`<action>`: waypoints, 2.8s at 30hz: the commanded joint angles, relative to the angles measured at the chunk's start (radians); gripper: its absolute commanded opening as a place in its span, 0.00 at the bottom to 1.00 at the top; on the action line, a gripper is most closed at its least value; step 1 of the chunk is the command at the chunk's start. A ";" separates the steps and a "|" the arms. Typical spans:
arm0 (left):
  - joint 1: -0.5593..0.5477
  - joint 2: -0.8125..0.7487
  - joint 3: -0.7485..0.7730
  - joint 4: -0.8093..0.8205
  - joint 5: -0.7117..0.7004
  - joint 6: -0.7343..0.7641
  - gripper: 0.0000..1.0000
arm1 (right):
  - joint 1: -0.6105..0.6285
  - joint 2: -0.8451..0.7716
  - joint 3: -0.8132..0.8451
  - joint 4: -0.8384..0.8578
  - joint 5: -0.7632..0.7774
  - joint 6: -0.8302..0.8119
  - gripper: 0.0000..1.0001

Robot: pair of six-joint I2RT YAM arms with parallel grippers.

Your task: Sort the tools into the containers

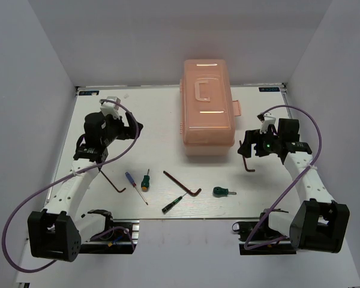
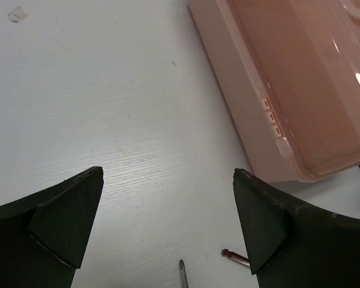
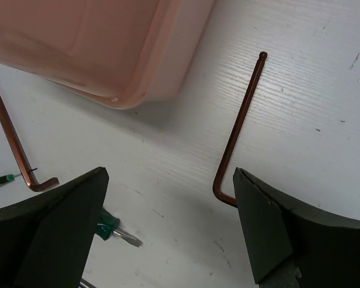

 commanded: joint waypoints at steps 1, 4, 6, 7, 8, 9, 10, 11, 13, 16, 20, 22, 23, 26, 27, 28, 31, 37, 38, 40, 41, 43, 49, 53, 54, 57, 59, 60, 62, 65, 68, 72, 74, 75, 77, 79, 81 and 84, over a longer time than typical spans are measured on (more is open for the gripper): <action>0.001 -0.014 0.022 0.011 0.093 -0.020 1.00 | 0.000 -0.017 0.006 0.053 -0.019 0.025 0.91; 0.001 -0.025 0.013 0.011 0.093 -0.020 1.00 | -0.001 -0.017 0.008 0.052 0.002 0.027 0.91; 0.001 -0.025 0.013 0.011 0.093 -0.020 1.00 | -0.001 -0.016 0.005 0.046 -0.005 0.013 0.91; 0.001 -0.025 0.013 0.011 0.093 -0.030 1.00 | -0.003 -0.016 0.011 0.043 -0.011 0.008 0.91; 0.001 -0.025 0.013 0.011 0.102 -0.030 1.00 | -0.004 -0.017 0.010 0.035 -0.028 0.002 0.91; 0.001 -0.025 0.013 0.011 0.102 -0.030 1.00 | -0.004 -0.013 0.011 0.030 -0.051 -0.009 0.91; 0.001 -0.025 0.013 0.011 0.111 -0.030 1.00 | -0.006 -0.016 0.014 0.026 -0.061 -0.010 0.91; 0.001 -0.016 0.013 0.011 0.111 -0.030 1.00 | -0.004 -0.013 0.016 0.023 -0.070 -0.012 0.91; 0.001 -0.016 0.013 0.011 0.131 -0.030 1.00 | -0.007 -0.013 0.026 0.009 -0.105 -0.032 0.91; 0.001 -0.007 0.002 0.047 0.185 -0.040 0.96 | -0.003 -0.007 0.051 -0.083 -0.271 -0.209 0.83; -0.010 0.062 0.011 0.077 0.287 -0.049 0.14 | 0.042 0.079 0.314 -0.222 -0.225 -0.210 0.00; -0.010 0.128 0.043 0.077 0.343 -0.049 0.00 | 0.120 0.121 0.432 -0.233 -0.150 -0.211 0.00; -0.010 0.150 0.052 0.077 0.360 -0.049 0.00 | 0.120 0.130 0.459 -0.224 -0.125 -0.210 0.00; -0.010 0.214 0.084 0.087 0.412 -0.073 0.07 | 0.206 0.226 0.618 -0.230 -0.044 -0.184 0.32; -0.019 0.226 0.085 0.096 0.423 -0.073 0.25 | 0.229 0.246 0.650 -0.230 -0.024 -0.159 0.40; -0.019 0.236 0.094 0.096 0.439 -0.073 0.36 | 0.250 0.295 0.724 -0.233 -0.009 -0.133 0.47; -0.019 0.257 0.083 0.165 0.496 -0.095 0.66 | 0.305 0.398 0.873 -0.201 0.063 -0.024 0.62; -0.019 0.314 0.083 0.338 0.600 -0.196 0.74 | 0.427 0.715 1.180 -0.120 0.238 0.235 0.63; -0.019 0.334 0.083 0.362 0.622 -0.222 0.74 | 0.431 0.767 1.248 -0.120 0.242 0.250 0.63; -0.028 0.357 0.083 0.433 0.631 -0.253 0.74 | 0.447 0.815 1.303 -0.094 0.267 0.327 0.62; -0.028 0.367 0.083 0.459 0.646 -0.266 0.73 | 0.456 0.828 1.295 -0.074 0.283 0.335 0.62; -0.028 0.407 0.083 0.525 0.647 -0.306 0.69 | 0.467 0.832 1.275 -0.016 0.310 0.382 0.60; -0.048 0.502 0.101 0.631 0.679 -0.369 0.65 | 0.464 0.895 1.295 -0.059 0.409 0.488 0.58; -0.072 0.555 0.149 0.649 0.679 -0.379 0.65 | 0.456 0.914 1.266 -0.089 0.355 0.568 0.57; -0.073 0.574 0.166 0.666 0.689 -0.392 0.65 | 0.454 0.915 1.261 -0.097 0.325 0.579 0.57; -0.091 0.605 0.209 0.685 0.690 -0.414 0.65 | 0.453 0.932 1.243 -0.105 0.263 0.625 0.55; -0.102 0.633 0.245 0.685 0.690 -0.414 0.65 | 0.453 0.935 1.232 -0.097 0.237 0.636 0.52; -0.111 0.642 0.256 0.685 0.690 -0.414 0.65 | 0.451 0.934 1.232 -0.100 0.235 0.636 0.52; -0.120 0.670 0.290 0.676 0.690 -0.414 0.65 | 0.451 0.932 1.232 -0.095 0.232 0.639 0.51; -0.140 0.720 0.350 0.640 0.690 -0.414 0.65 | 0.448 0.924 1.237 -0.092 0.225 0.642 0.46; -0.163 0.759 0.403 0.620 0.699 -0.414 0.65 | 0.445 0.917 1.232 -0.083 0.197 0.659 0.35; -0.198 0.792 0.457 0.558 0.688 -0.383 0.65 | 0.434 0.903 1.237 -0.074 0.157 0.672 0.21; -0.207 0.793 0.483 0.533 0.674 -0.360 0.65 | 0.430 0.889 1.247 -0.074 0.140 0.675 0.19; -0.208 0.780 0.483 0.503 0.645 -0.331 0.65 | 0.424 0.883 1.246 -0.071 0.133 0.680 0.19; -0.208 0.765 0.525 0.469 0.622 -0.304 0.65 | 0.416 0.880 1.254 -0.069 0.114 0.689 0.18; -0.217 0.756 0.571 0.412 0.593 -0.267 0.66 | 0.414 0.874 1.257 -0.062 0.101 0.700 0.18; -0.217 0.742 0.585 0.396 0.565 -0.245 0.66 | 0.407 0.872 1.255 -0.062 0.087 0.709 0.18; -0.217 0.717 0.609 0.372 0.513 -0.233 0.68 | 0.401 0.866 1.257 -0.056 0.073 0.717 0.18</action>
